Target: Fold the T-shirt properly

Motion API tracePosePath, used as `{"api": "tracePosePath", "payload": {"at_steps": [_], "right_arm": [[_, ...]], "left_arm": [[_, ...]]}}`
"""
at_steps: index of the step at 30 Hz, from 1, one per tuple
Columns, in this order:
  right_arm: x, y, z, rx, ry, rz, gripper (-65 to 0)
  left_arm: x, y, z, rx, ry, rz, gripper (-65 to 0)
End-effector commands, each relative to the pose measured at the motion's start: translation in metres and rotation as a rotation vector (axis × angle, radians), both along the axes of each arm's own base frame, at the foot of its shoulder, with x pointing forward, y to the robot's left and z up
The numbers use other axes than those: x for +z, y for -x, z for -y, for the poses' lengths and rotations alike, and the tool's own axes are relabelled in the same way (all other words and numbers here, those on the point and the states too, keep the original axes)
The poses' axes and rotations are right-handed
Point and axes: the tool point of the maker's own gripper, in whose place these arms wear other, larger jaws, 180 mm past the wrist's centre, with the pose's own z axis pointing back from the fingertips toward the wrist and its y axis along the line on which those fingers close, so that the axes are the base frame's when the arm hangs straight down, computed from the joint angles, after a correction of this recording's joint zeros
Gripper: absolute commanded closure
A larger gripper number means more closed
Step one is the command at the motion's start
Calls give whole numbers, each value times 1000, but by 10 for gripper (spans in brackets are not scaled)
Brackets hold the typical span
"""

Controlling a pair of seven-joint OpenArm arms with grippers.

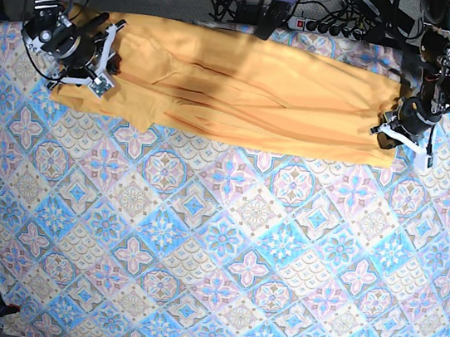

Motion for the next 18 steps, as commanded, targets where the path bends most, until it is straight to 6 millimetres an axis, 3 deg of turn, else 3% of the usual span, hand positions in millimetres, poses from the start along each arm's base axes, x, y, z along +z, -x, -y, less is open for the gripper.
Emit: {"api": "tracePosePath", "payload": {"at_steps": [1, 4, 8, 12, 18], "right_arm": [[15, -9, 11, -13, 13, 50, -128], [39, -20, 18, -38, 13, 136, -128], [56, -28, -1, -34, -59, 222, -128], [58, -30, -40, -24, -160, 250, -128], [65, -61, -86, -1, -268, 305, -126]], "left_arm": [[-22, 37, -13, 17, -71, -177, -17], [-22, 37, -13, 17, -71, -177, -18], [-22, 37, -13, 19, -67, -176, -21], [-21, 36, -14, 26, -66, -173, -23], [-21, 36, -15, 26, -65, -174, -23]]}}
